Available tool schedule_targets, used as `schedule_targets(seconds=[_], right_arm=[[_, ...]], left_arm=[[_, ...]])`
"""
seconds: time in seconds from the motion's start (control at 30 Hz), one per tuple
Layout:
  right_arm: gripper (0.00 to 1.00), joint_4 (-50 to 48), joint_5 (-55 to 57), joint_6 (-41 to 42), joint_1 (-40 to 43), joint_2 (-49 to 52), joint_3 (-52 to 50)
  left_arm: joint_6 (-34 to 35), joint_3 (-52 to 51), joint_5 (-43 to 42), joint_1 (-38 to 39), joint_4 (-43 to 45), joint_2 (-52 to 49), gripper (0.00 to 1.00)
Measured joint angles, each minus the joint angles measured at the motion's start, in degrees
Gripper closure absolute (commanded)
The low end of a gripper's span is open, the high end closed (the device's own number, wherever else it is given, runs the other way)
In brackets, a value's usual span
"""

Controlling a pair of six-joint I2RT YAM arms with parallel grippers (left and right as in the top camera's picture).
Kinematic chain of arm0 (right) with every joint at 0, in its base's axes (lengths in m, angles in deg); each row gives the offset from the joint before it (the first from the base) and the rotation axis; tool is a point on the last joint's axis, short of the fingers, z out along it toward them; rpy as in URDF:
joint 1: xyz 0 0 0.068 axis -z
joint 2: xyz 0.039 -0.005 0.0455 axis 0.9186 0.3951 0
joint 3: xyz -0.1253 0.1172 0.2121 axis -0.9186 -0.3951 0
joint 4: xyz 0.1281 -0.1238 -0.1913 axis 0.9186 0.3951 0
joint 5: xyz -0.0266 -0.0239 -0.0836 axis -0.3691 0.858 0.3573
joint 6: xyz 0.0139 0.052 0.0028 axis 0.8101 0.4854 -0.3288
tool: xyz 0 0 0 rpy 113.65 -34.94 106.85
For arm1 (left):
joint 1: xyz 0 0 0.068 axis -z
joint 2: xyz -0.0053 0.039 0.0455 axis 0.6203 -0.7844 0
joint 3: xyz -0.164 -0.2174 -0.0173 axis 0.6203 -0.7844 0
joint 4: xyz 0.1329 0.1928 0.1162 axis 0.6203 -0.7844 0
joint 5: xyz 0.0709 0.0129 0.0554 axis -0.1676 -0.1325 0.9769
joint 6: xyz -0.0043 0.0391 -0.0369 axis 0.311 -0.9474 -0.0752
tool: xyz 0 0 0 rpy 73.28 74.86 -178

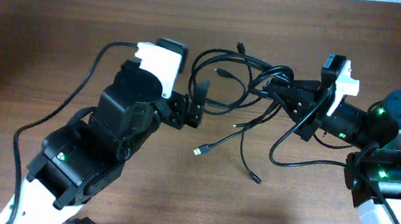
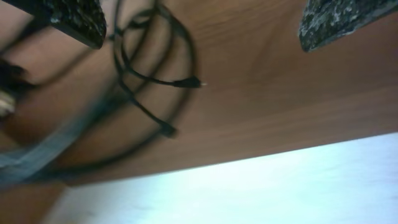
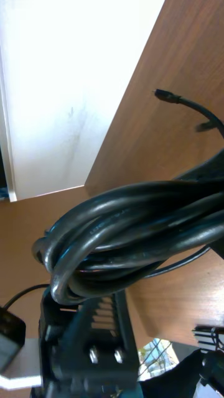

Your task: Untangle cables

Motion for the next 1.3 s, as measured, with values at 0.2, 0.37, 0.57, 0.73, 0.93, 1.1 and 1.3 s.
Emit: schedule_targets(seconds=[0.2, 0.37, 0.57, 0.73, 0.93, 1.1, 1.3], right_arm=[[0.96, 0.4, 0.9, 0.2, 0.0, 0.0, 0.0], [0.96, 0.5, 0.9, 0.3, 0.0, 0.0, 0.0], [0.96, 0.6, 0.9, 0.2, 0.0, 0.0, 0.0], [0.96, 1.7, 1.2, 0.3, 0.0, 0.0, 0.0], [0.96, 1.9, 0.3, 0.3, 0.0, 0.0, 0.0], [0.96, 1.9, -4.4, 0.3, 0.0, 0.0, 0.0], [0.96, 1.9, -8.0, 0.3, 0.0, 0.0, 0.0]], left_arm=[[-5.3, 0.0, -14.1, 0.0, 1.8, 0.0, 0.01], [-5.9, 0.0, -21.5, 0.0, 3.8, 0.0, 0.01], [-6.1, 0.0, -28.5, 0.0, 7.8, -5.3, 0.08], [-4.0, 0.0, -29.5, 0.0, 12.5, -6.9, 0.07], [-2.7, 0.0, -29.9, 0.0, 14.2, -6.9, 0.06], [-0.3, 0.0, -30.0, 0.0, 15.8, -7.8, 0.05], [1.2, 0.0, -30.3, 0.1, 16.1, -8.5, 0.77]])
